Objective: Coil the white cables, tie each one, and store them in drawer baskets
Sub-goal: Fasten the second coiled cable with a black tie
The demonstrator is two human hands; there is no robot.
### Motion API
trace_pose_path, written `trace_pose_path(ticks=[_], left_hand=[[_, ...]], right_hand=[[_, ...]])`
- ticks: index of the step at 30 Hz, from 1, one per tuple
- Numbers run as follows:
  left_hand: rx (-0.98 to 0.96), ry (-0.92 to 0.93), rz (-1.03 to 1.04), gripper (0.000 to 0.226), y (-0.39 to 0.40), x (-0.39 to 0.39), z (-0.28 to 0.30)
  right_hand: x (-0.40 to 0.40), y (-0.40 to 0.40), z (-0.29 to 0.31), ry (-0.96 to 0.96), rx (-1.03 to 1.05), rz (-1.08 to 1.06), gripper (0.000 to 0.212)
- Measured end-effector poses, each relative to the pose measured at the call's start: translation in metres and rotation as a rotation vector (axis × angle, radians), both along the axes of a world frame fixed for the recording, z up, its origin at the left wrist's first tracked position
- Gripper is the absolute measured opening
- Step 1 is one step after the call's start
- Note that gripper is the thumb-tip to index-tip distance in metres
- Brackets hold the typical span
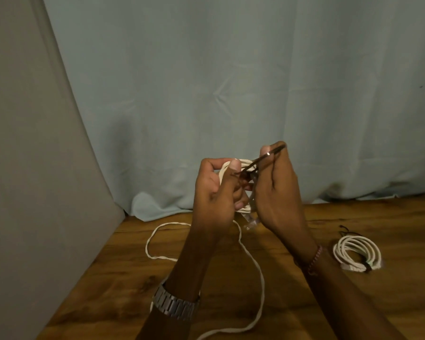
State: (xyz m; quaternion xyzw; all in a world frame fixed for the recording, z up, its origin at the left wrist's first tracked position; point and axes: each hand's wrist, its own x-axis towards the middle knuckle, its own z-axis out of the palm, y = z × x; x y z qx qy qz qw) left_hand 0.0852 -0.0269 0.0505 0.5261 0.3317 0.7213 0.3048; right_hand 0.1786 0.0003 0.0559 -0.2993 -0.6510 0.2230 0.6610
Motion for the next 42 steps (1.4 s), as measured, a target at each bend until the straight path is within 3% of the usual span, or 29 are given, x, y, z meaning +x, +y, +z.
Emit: trace_pose_path(ticks=[4, 9, 16, 20, 26, 29, 32, 38, 42], left_hand=[[0.010, -0.110, -0.017, 0.010, 0.002, 0.001, 0.002], [-0.029, -0.072, 0.003, 0.021, 0.006, -0.001, 0.000], [-0.013, 0.035, 0.067, 0.025, 0.007, -0.010, -0.002], [0.024, -0.125, 0.116, 0.027, 0.010, -0.015, -0.001], [0.031, -0.147, 0.147, 0.029, 0.010, -0.012, -0.003], [-0.020, -0.142, 0.025, 0.029, 0.009, -0.010, -0.001], [-0.080, -0.129, -0.135, 0.014, 0.004, -0.018, 0.004], [-0.218, 0.123, -0.074, 0.014, -0.005, -0.046, 0.009], [-0.340, 0.136, -0.338, 0.015, -0.004, -0.044, 0.008]], right_hand=[[-0.001, 0.003, -0.003, 0.042, -0.047, 0.105, 0.033], [-0.001, 0.000, 0.000, 0.126, -0.183, 0.321, 0.041], [0.002, 0.004, 0.000, -0.003, -0.182, 0.484, 0.035], [0.000, 0.003, -0.003, 0.157, -0.319, 0.589, 0.036], [-0.010, -0.002, -0.006, 0.207, -0.261, 0.441, 0.037], [-0.008, 0.008, -0.009, 0.144, -0.171, 0.299, 0.040], [-0.002, 0.019, -0.012, 0.051, -0.099, 0.276, 0.038], [0.020, 0.031, -0.007, -0.394, 0.062, 0.285, 0.033], [0.027, 0.028, -0.005, -0.598, 0.121, 0.328, 0.030]])
